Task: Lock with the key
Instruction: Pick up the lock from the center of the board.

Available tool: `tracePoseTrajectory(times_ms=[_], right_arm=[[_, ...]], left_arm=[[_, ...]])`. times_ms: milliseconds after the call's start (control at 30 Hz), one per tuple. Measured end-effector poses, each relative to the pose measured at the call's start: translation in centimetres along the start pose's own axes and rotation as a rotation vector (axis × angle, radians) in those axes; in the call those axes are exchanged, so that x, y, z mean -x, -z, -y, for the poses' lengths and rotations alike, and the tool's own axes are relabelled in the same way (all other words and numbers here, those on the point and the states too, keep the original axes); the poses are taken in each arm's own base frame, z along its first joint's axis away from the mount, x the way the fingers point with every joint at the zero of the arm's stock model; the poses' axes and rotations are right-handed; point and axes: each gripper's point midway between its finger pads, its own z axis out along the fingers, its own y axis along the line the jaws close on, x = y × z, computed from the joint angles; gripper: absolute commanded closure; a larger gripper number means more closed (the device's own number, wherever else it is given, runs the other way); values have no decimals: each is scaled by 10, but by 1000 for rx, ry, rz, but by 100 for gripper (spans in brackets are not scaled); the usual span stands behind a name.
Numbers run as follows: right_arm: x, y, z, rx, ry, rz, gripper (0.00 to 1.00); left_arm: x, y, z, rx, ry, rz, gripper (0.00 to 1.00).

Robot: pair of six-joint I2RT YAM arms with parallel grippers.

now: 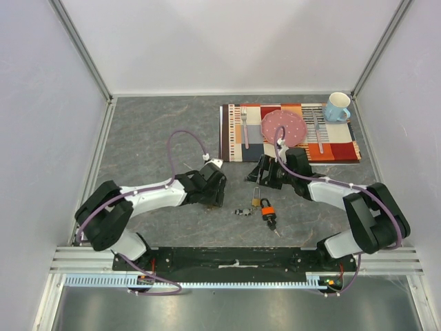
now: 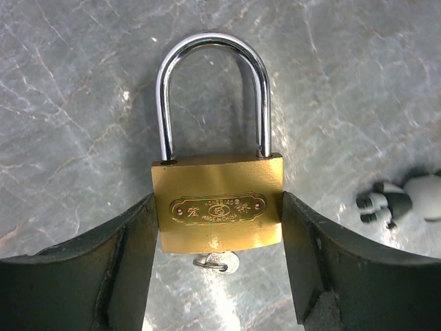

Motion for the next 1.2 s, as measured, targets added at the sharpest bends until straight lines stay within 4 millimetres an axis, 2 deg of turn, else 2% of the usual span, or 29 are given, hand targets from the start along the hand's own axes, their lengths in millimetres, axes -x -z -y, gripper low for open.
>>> tracePoseTrajectory(times_ms=[100, 267, 367, 533, 600, 733, 800, 867, 933, 967, 1033, 1067, 1100, 1200], right_arm=[[-3, -6, 1, 16, -31, -17, 2], [-8, -14, -3, 34, -54, -41, 2], [-10, -21, -15, 57, -45, -54, 3], [-13, -31, -40, 120, -28, -70, 6], [-17, -35, -49, 141, -29, -82, 11], [-29, -42, -62, 173, -29, -114, 23], [-33, -44, -68, 186, -28, -125, 33], [-35, -44, -72, 198, -29, -131, 51], [-35, -44, -76, 212, -29, -130, 63], [-35, -44, -78, 220, -36, -129, 75], [-34, -43, -80, 229, -40, -126, 85], [-35, -43, -79, 228, -45, -125, 96], [-35, -43, -79, 228, -51, -125, 100], [-32, -40, -85, 248, -64, -118, 100]], left_arm=[[-1, 12, 5, -40, -26, 20, 76], [11, 33, 23, -122, -69, 89, 76], [14, 42, 33, -159, -98, 118, 76], [10, 46, 43, -184, -145, 123, 76], [8, 47, 47, -192, -159, 122, 76], [10, 51, 54, -209, -174, 132, 76], [11, 53, 56, -213, -177, 137, 76], [12, 54, 57, -215, -178, 141, 76], [13, 56, 57, -215, -176, 148, 76], [14, 57, 56, -214, -175, 152, 76], [15, 59, 56, -214, -174, 157, 76], [16, 60, 55, -213, -173, 160, 76], [16, 62, 55, -213, -173, 162, 75], [15, 62, 54, -207, -174, 161, 70]])
